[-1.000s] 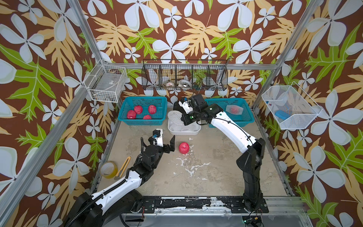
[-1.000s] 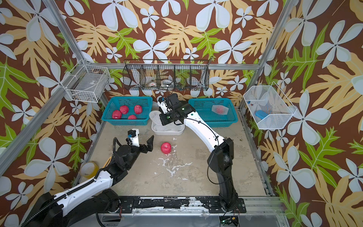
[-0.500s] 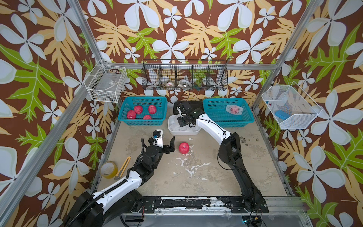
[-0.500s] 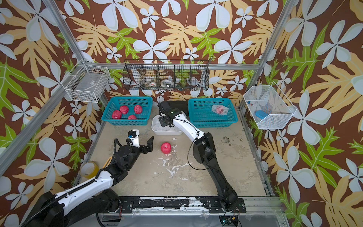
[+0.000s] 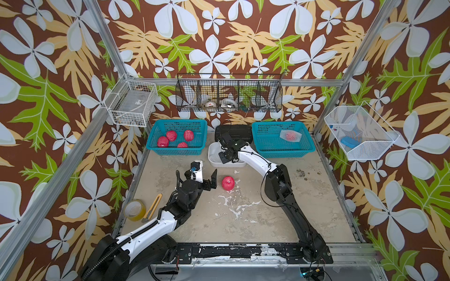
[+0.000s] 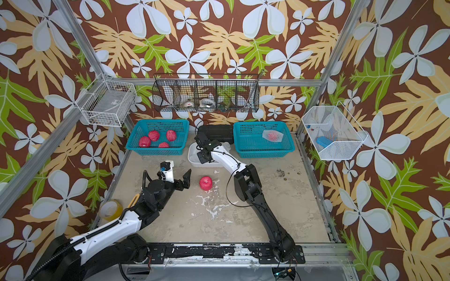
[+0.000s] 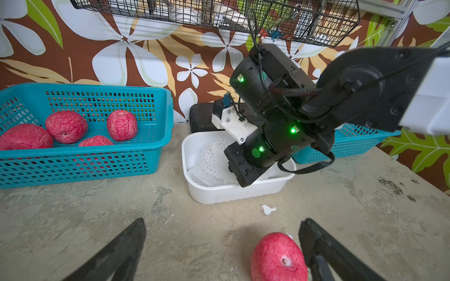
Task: Remove foam nets from apples
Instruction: Place the foam net into the storage box.
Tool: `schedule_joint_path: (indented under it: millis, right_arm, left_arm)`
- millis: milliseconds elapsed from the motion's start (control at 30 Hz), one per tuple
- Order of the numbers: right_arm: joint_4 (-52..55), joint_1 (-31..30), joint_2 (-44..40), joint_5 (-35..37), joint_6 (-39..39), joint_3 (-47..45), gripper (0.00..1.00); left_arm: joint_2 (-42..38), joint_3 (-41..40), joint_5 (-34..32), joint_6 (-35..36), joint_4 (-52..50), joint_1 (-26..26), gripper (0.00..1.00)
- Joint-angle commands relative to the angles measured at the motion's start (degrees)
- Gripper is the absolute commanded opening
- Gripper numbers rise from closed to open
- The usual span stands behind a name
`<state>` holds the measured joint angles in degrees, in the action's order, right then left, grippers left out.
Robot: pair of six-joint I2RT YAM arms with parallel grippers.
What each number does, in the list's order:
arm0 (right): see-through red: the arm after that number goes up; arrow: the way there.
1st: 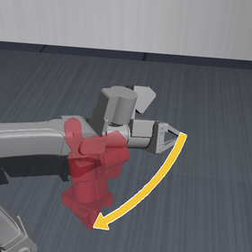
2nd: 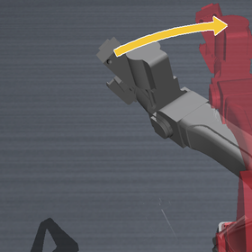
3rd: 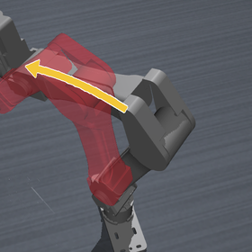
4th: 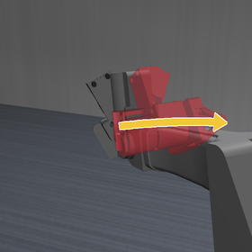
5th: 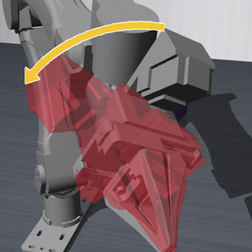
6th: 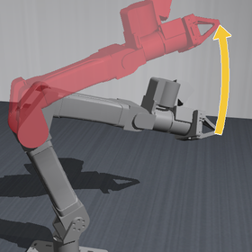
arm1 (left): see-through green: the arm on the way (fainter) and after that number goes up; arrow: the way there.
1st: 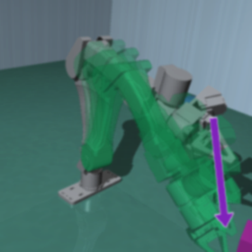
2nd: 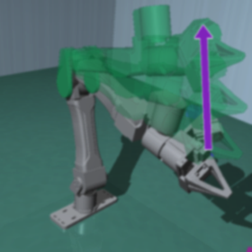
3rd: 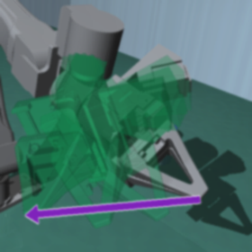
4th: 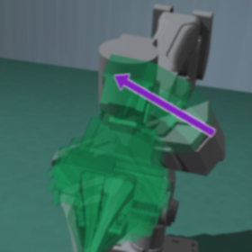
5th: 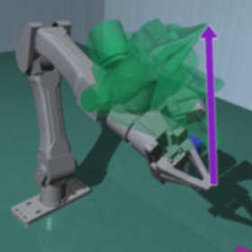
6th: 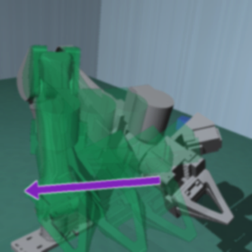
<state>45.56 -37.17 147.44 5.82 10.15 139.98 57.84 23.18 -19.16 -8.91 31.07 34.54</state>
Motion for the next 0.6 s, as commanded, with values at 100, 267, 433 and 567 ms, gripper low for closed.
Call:
schedule_joint_path:
  millis: [100,267,433,567]
  right_arm:
    - [-1.8,-0.2,-7.9,-2.0,-2.0,-2.0,0.28]
    - [-0.6,-0.1,-11.3,-2.8,-2.3,-5.0,0.36]
    - [-0.4,-0.1,-15.3,-4.8,-2.1,-8.7,0.48]
    - [-0.3,-0.1,-17.7,-5.8,-2.4,-10.8,0.58]
  left_arm:
    - [-0.3,1.3,0.8,-0.1,0.0,0.0,1.00]
    - [-1.0,1.3,1.2,0.1,-1.2,0.0,1.00]
    - [-1.2,2.0,2.2,-0.1,-2.6,-0.1,1.00]
    - [-0.5,3.0,3.2,-0.5,-4.0,-0.1,1.00]
